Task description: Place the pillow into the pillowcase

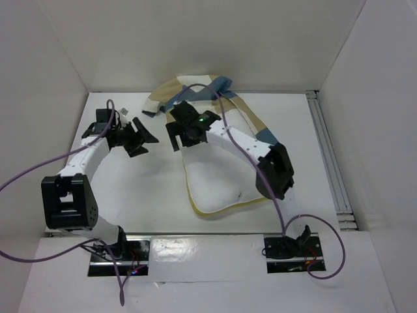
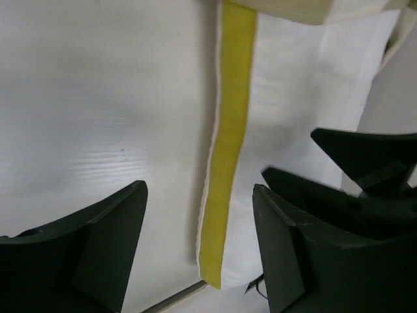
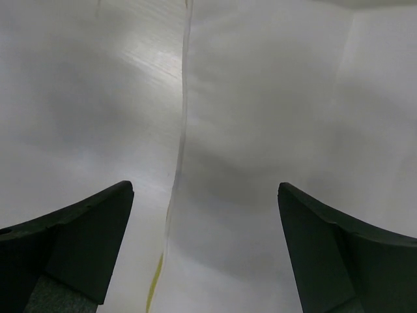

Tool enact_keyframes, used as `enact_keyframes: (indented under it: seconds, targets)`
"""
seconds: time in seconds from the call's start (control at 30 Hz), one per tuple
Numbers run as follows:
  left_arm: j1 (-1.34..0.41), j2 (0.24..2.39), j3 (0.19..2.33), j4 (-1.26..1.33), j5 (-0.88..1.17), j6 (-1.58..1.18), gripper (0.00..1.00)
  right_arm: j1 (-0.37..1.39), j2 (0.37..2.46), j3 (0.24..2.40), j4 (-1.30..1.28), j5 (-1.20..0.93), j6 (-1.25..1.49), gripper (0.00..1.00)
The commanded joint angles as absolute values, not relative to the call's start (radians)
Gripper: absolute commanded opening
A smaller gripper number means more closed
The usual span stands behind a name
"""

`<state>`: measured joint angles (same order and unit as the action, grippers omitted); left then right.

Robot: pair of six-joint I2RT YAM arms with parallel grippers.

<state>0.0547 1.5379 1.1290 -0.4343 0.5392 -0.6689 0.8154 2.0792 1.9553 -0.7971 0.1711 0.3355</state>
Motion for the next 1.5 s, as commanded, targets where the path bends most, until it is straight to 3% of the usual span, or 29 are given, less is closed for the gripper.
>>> enact_keyframes:
  seconds: [0.0,0.03,0.13,0.17,0.2,0.3,0.43,0.67,0.87,1.03,1.3,1.4,1.47]
  targets:
    - [0.086,1.497,1.036,-0.442,0.528,-0.706,0.78,0.844,2.248,2.069,-0.831,0.351,0.348,0.99]
    - [0.1,1.497,1.023,-0.433,0.55,-0.706,0.76,0.844,2.323,2.126,-0.841,0.394,0.362,0.98]
    - [0.1,1.497,1.0,-0.42,0.578,-0.706,0.75,0.822,2.397,2.225,-0.882,0.41,0.362,0.57]
    - [0.1,1.497,0.985,-0.408,0.578,-0.695,0.75,0.822,2.398,2.226,-0.882,0.393,0.335,0.35]
    - [0.1,1.488,0.971,-0.408,0.59,-0.695,0.75,0.813,2.385,2.226,-0.882,0.371,0.318,0.0]
    - [0.091,1.479,0.947,-0.342,0.638,-0.684,0.74,0.758,2.254,2.146,-0.806,0.186,0.258,0.0]
    - [0.057,1.502,0.905,-0.229,0.699,-0.684,0.74,0.577,2.044,1.973,-0.709,-0.278,0.238,0.0]
    - [-0.07,1.629,0.923,-0.043,0.669,-0.738,0.76,0.468,1.985,1.963,-0.733,-0.609,0.189,0.0]
    - [-0.169,1.736,0.945,0.205,0.661,-0.816,0.8,0.445,1.985,1.954,-0.721,-0.669,0.189,0.0]
    - [-0.225,1.815,1.018,0.247,0.517,-0.784,0.84,0.425,1.985,1.954,-0.721,-0.689,0.189,0.0]
    - [-0.225,1.942,1.072,0.365,0.488,-0.847,0.83,0.405,1.985,1.987,-0.742,-0.69,0.198,0.0]
    - [-0.248,1.942,1.037,0.478,0.499,-0.908,0.74,0.405,1.976,1.959,-0.733,-0.69,0.207,0.0]
    - [-0.259,1.942,1.025,0.523,0.489,-0.942,0.55,0.405,1.976,1.948,-0.733,-0.68,0.207,0.0]
